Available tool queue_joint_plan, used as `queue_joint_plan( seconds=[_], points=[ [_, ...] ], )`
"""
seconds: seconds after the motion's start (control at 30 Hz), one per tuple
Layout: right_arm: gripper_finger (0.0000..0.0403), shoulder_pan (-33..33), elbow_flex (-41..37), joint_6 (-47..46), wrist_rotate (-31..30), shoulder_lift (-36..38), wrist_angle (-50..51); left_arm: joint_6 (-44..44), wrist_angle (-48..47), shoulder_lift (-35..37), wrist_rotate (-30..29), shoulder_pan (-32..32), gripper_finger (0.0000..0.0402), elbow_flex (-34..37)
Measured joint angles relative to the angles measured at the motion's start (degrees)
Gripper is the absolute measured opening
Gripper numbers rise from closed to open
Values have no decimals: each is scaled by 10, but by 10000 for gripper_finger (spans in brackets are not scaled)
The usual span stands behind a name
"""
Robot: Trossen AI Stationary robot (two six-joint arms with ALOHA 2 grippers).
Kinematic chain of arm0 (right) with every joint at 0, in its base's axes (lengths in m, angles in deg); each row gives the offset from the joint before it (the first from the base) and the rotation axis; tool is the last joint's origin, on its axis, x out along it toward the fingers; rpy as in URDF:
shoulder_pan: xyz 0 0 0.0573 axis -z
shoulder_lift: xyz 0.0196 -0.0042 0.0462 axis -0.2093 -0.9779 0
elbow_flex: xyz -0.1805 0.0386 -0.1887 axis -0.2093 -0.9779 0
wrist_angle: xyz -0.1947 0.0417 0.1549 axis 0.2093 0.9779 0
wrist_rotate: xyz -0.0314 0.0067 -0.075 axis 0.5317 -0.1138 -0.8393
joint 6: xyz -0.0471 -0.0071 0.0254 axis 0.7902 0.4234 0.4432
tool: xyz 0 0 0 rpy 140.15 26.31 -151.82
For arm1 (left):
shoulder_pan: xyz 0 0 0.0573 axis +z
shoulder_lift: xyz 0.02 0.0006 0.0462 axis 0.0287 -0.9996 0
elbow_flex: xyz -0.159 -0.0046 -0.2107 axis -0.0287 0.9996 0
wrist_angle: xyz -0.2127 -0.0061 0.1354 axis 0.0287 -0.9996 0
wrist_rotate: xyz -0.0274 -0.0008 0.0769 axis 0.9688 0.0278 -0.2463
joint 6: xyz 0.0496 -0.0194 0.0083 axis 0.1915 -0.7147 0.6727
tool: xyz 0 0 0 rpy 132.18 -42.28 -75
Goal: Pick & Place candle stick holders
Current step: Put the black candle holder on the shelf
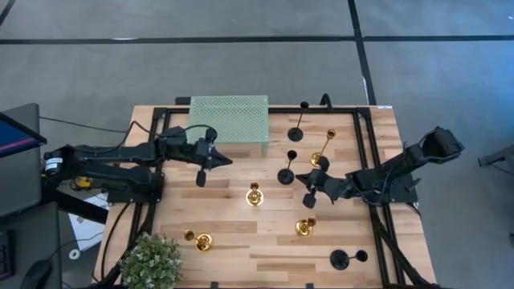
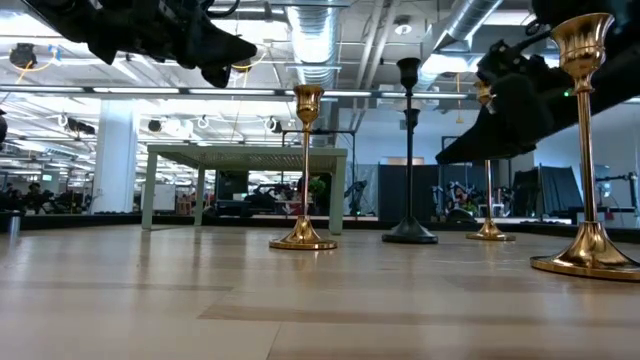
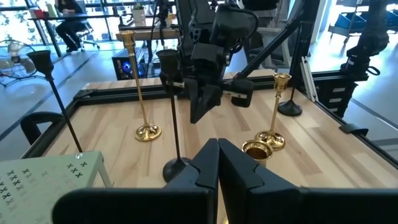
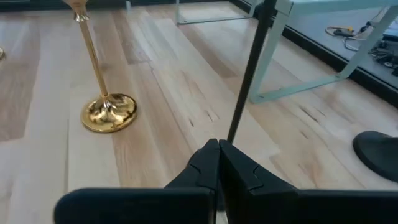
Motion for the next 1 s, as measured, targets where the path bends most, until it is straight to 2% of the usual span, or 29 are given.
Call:
queue_joint_plan(
  seconds=[0.1, 0.3, 0.5, 0.7, 1.0],
  points=[
    [27, 4, 0, -1, 1, -13, 0, 0, 0, 0, 0, 0, 7, 0],
    [106, 23, 0, -55, 5, -58, -16, 0, 0, 0, 0, 0, 7, 0],
    [155, 48, 0, -54, 25, -129, -106, 0, 0, 0, 0, 0, 8, 0],
    [163, 74, 2, -54, 25, -181, -171, -2, 0, 0, 0, 0, 8, 0],
    [127, 93, 49, -6, 29, -242, -201, -2, -1, -1, 0, 0, 8, -1]
  ],
)
